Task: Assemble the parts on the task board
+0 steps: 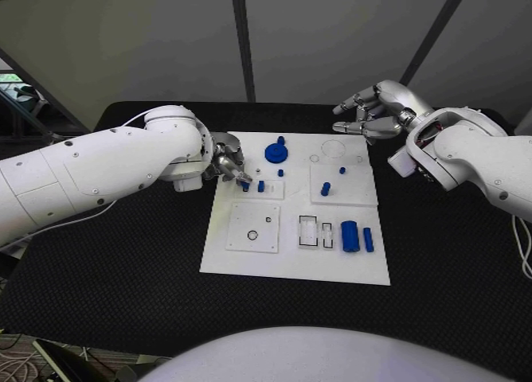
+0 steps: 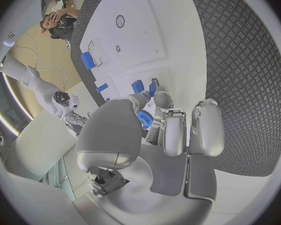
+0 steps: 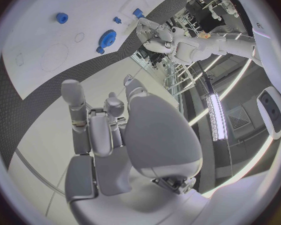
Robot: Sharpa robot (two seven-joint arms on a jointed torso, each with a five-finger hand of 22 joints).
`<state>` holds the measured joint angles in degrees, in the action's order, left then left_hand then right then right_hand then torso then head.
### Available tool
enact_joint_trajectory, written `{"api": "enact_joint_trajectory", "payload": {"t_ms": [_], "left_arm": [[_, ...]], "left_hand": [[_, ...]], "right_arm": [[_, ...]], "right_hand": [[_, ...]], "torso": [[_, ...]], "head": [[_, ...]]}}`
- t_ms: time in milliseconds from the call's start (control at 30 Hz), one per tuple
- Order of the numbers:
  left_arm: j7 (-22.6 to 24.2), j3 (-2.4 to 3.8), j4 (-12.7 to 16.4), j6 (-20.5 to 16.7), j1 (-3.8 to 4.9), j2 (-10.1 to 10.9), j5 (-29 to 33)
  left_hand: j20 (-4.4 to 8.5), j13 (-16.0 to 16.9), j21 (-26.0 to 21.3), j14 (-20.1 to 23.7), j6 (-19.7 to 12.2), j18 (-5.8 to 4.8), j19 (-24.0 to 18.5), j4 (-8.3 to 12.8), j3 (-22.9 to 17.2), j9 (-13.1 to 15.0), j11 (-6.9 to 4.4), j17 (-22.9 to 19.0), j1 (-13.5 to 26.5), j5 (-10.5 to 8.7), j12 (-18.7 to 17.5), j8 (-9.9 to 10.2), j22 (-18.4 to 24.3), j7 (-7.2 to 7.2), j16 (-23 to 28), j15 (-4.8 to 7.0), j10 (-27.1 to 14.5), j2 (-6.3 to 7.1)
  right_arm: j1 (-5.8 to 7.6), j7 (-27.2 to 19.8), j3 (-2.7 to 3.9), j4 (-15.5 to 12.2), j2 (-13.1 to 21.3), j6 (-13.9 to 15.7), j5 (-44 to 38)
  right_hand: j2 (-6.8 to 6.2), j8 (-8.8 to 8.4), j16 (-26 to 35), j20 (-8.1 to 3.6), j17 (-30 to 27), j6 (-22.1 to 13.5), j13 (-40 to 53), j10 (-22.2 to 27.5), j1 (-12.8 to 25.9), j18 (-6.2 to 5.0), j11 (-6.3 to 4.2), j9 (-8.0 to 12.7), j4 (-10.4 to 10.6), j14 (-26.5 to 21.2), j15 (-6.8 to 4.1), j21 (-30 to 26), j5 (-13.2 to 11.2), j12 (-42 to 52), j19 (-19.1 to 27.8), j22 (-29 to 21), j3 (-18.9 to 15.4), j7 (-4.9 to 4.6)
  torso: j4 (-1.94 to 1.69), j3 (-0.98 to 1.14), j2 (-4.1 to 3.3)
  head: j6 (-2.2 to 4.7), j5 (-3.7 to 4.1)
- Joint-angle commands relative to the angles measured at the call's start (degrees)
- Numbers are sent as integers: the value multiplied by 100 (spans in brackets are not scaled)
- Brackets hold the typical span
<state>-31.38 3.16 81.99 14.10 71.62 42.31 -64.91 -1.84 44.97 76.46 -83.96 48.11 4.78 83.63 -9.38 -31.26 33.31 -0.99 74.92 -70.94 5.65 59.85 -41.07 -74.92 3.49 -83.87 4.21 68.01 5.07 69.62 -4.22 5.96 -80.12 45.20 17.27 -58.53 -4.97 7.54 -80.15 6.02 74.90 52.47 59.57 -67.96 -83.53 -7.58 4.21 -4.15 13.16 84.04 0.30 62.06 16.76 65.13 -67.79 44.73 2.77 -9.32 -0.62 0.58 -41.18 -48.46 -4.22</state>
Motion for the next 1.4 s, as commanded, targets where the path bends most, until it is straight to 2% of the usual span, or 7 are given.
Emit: {"api": "enact_joint_trajectory", "payload": {"t_ms": [33, 800, 1400], "left_arm": [[-51, -5, -12, 133, -13, -4, -88], [-56, -5, 19, 301, -30, 21, -90], [-79, -5, -2, 294, -42, -31, -89]], "left_hand": [[8, 2, 22, -413, 19, -133, 24, 723, -751, 9, -6, 870, -15, 17, 3, -16, -145, -36, -32, 26, 20, 41], [11, 23, 45, -414, 32, -139, 37, 737, -796, 13, -9, 874, -5, 16, 17, -19, -172, -38, -35, 29, 44, 64], [13, 21, 53, -416, 48, -142, 42, 737, -844, 17, -11, 878, 19, 17, 17, -24, -184, -39, -38, 31, 62, 74]], "right_arm": [[8, -54, 5, -1, -3, -36, -11], [8, -61, 5, 9, -6, -68, -11], [7, -65, 5, 1, -3, -83, -11]], "right_hand": [[55, 32, 20, -9, 21, 31, 0, 19, -9, -69, 2, 6, -33, 242, -53, -32, 25, -4, 29, -10, -11, 3], [54, 37, 25, -10, 20, 36, -3, 20, 4, -68, 2, 5, -26, 243, -53, -39, 24, -3, 24, -14, -18, 4], [54, 37, 25, -10, 20, 36, -3, 20, 4, -68, 2, 5, -26, 243, -53, -39, 24, -3, 24, -14, -18, 4]], "torso": [[-3, 0, 0], [-2, -1, -2], [0, 3, 0]], "head": [[-12, 1], [-67, -10], [-70, 2]]}}
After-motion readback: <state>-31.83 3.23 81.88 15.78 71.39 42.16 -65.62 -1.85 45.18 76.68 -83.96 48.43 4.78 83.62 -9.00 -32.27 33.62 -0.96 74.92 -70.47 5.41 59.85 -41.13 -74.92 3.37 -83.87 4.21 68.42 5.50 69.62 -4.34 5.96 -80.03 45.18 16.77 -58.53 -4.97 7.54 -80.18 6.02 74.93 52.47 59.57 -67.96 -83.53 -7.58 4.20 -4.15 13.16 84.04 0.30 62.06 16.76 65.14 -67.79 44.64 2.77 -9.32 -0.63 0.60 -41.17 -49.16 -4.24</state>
